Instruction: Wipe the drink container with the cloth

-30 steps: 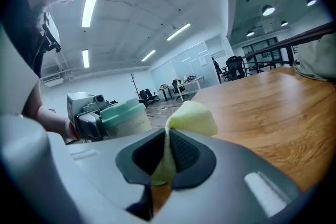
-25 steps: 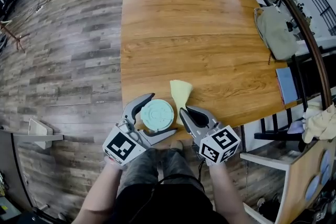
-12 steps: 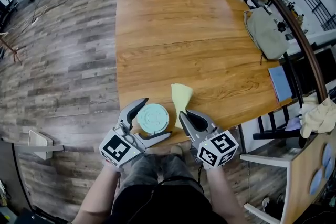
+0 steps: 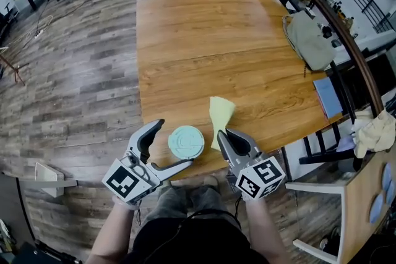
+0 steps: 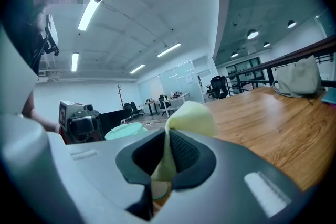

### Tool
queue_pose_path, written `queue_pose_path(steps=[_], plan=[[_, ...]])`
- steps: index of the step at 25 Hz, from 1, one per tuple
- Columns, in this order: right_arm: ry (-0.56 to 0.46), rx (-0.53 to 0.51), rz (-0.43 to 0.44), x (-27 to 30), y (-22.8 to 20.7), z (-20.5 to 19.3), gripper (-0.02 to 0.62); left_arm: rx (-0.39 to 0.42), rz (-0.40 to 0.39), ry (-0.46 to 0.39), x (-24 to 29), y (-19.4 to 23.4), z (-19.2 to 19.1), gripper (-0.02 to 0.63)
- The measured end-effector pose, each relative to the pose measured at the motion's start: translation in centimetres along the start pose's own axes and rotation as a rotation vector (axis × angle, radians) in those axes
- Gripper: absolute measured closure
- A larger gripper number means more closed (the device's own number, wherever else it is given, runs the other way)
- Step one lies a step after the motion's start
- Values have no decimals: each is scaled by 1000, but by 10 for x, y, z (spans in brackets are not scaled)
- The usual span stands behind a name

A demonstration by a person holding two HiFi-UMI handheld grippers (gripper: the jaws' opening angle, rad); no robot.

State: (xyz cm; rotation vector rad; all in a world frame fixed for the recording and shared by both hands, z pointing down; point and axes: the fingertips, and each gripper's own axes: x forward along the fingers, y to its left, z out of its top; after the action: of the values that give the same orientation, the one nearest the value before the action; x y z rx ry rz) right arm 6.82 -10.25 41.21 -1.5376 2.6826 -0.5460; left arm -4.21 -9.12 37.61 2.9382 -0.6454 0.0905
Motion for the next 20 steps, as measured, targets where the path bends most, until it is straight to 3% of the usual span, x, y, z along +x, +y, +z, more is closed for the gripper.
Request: queue_pose_path(steps=[7, 12, 15, 16, 20], plan=[[-18, -99, -72, -2, 6, 10, 566, 24, 55, -40, -22, 25, 14, 181], [-30, -181, -133, -7, 3, 21, 566, 44, 200, -78, -39, 55, 23, 397], [-58, -201, -174, -11, 3, 31, 566, 47, 302, -98, -51, 75, 31, 583], [-66, -203, -185, -12, 4, 33, 566, 48, 318, -105, -54, 79, 34, 609], [-83, -211, -227, -15, 12, 34, 566, 64, 300, -120, -59, 86, 43, 611]])
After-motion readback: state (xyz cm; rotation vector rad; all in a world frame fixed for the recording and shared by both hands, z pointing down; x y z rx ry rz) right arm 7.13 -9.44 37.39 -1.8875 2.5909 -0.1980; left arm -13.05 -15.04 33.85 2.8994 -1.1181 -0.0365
